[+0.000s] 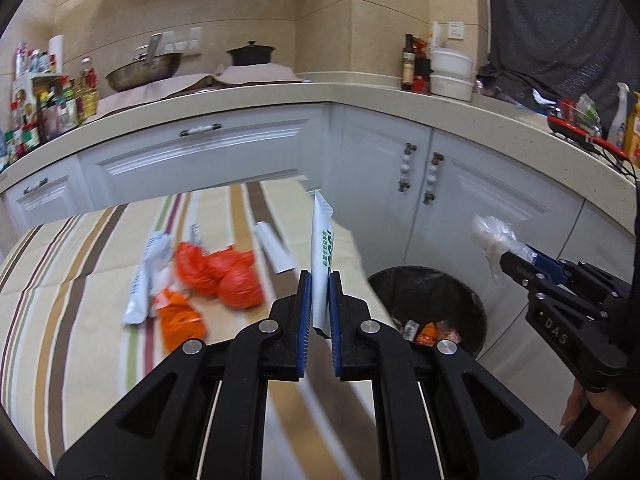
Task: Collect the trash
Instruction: 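Grasp the white-green tube with the left gripper while the right gripper carries the clear bag to the bin, then open both grippers over the bin to drop the tube and bag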
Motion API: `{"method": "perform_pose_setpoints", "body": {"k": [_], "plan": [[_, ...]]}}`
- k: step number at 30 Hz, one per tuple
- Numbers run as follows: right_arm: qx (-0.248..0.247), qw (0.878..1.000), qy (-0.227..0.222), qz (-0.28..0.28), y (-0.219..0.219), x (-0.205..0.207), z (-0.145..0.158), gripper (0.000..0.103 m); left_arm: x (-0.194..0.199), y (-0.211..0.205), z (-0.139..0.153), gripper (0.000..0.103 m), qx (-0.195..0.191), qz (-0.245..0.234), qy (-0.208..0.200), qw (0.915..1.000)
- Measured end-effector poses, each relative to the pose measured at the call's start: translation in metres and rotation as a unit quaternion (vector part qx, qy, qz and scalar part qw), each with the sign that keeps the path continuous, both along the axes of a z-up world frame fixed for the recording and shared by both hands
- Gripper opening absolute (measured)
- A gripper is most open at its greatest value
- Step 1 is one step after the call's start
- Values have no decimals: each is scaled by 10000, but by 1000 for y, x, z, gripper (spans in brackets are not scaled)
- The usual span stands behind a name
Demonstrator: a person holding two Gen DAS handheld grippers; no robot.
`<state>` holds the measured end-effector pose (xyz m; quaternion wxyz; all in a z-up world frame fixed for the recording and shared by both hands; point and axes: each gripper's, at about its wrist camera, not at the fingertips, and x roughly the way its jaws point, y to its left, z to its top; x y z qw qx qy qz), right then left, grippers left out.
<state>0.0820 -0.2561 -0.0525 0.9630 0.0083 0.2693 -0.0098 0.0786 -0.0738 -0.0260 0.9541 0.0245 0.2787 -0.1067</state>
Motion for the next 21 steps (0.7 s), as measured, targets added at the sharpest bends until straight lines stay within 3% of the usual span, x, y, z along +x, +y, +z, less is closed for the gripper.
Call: {"method": "perform_pose_setpoints", "body": {"k": [11,13,14,15,16,21], "plan": [[141,9992,114,-344,-49,32,-21,22,50,-87,-17,9,419,-629,183,9970],[202,9991,126,-348,-56,42,-28,29,61,-100,-21,13,556,-647,227,9961],[218,9989,133,-381,-59,46,-30,33,67,-106,-25,23,626,-656,280,9955],[240,9987,141,-438,-62,49,-34,40,72,-109,-27,41,662,-642,316,9952],[275,9984,147,-476,-65,52,-37,44,76,-111,-28,47,662,-619,331,9953],[348,9977,144,-559,-69,48,-38,48,80,-104,-25,50,553,-513,320,9966]]}}
